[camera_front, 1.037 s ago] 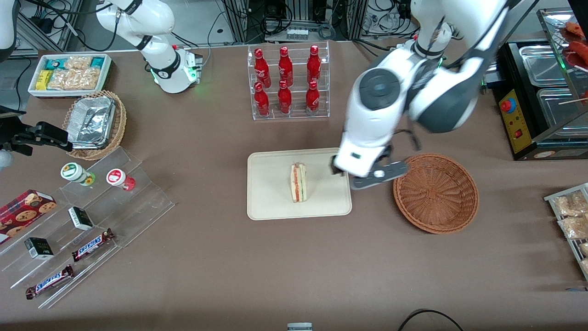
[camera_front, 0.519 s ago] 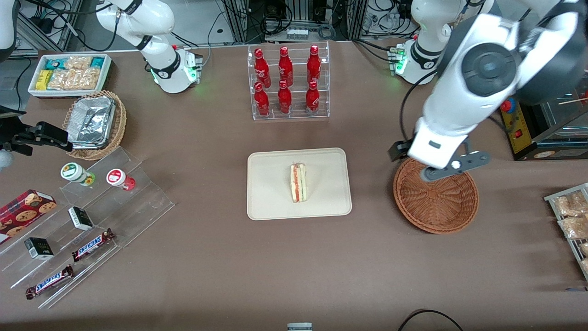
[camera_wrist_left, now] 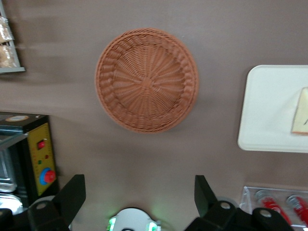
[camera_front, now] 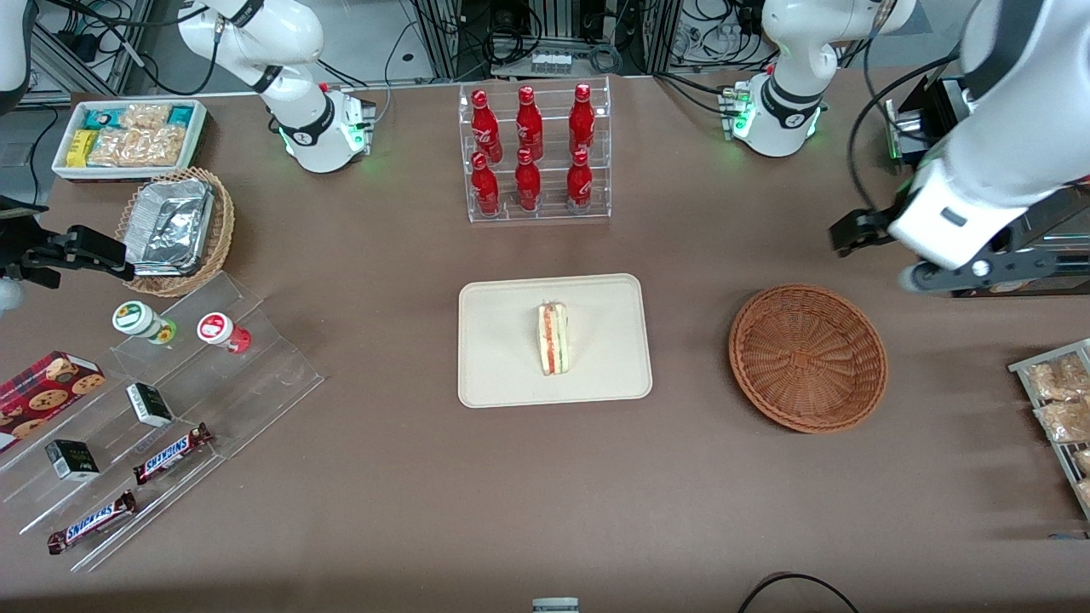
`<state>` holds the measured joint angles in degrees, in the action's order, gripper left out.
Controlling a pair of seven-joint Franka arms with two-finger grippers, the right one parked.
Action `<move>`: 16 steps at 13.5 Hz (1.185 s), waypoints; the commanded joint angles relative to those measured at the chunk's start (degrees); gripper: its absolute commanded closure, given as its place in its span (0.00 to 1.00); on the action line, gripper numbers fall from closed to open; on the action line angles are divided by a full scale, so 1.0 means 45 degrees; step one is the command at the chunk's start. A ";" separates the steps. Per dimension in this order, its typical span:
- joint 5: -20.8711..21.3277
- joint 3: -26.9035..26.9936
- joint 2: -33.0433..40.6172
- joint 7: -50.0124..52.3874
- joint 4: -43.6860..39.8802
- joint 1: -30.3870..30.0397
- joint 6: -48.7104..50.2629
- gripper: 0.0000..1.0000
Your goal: Place sandwich from basket to tray
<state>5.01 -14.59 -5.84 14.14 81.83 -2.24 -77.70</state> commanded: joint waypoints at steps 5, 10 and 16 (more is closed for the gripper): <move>-0.0645 0.3340 0.2390 -0.1988 0.2654 0.2196 -0.0370 0.00; -0.0703 0.3321 0.2295 -0.2555 0.2481 0.1787 -0.0371 0.00; -0.1094 0.3087 0.1221 -0.2457 0.0862 0.1356 -0.0410 0.00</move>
<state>0.99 -0.01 2.31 3.79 90.09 4.37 -80.15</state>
